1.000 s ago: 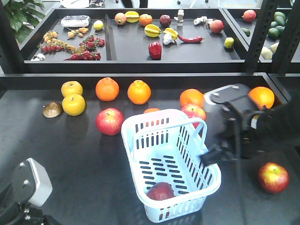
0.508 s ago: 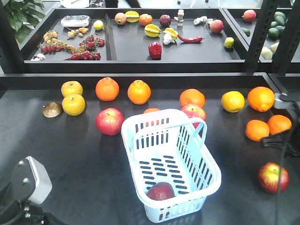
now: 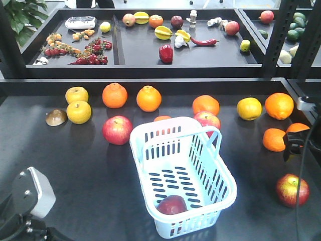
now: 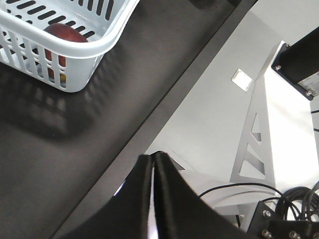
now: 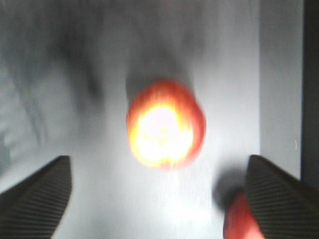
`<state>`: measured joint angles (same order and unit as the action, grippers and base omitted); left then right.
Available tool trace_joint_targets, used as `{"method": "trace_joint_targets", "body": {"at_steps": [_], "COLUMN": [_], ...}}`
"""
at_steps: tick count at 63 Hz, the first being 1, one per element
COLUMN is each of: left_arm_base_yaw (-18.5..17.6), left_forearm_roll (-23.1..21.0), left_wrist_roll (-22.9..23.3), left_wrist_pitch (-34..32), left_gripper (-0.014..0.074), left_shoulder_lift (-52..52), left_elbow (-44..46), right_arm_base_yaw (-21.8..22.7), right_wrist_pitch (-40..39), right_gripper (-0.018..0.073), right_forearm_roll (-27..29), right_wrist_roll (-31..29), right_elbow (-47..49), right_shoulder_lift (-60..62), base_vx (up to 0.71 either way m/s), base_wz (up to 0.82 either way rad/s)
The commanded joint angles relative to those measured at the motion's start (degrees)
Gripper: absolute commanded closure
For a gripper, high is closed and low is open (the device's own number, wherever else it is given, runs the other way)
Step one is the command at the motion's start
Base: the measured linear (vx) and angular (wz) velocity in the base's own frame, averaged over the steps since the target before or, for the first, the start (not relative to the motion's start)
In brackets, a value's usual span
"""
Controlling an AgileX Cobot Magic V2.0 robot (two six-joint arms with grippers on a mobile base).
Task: Pick three apples into basket with both arms
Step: 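Return the right gripper to the apples and grasp a second red apple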
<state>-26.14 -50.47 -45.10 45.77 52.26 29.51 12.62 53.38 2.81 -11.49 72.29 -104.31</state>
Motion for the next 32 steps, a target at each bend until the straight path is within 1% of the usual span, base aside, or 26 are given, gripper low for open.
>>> {"method": "trace_joint_targets", "body": {"at_steps": [1,10,20,32], "left_arm_base_yaw": [-0.2,-0.2,-0.2,-0.2], "left_forearm_roll": [-2.7,-2.7,-2.7,-2.7], "left_wrist_roll": [0.6,0.5,0.5,0.5], "left_wrist_pitch": [-1.4,-1.4,-1.4,-1.8], "left_gripper": [0.0603,0.0603,0.0603,0.0603], "left_shoulder_lift": [-0.7,-0.7,-0.7,-0.7], "left_elbow": [1.4,1.4,1.4,1.4], "right_arm_base_yaw": [0.0,0.0,0.0,0.0], "right_wrist_pitch": [0.0,2.5,3.0,3.0], "right_gripper": [-0.0145,-0.0108,-0.0074,-0.0064], "right_forearm_roll": [-1.0,-2.8,-2.8,-2.8], "right_wrist_roll": [0.6,1.0,1.5,1.9], "right_elbow": [3.9,6.5,6.9,6.9], "right_shoulder_lift": [-0.2,-3.5,-6.5,-10.6], "base_vx": [0.0,0.0,0.0,0.0], "base_wz": [0.0,0.0,0.0,0.0]}}
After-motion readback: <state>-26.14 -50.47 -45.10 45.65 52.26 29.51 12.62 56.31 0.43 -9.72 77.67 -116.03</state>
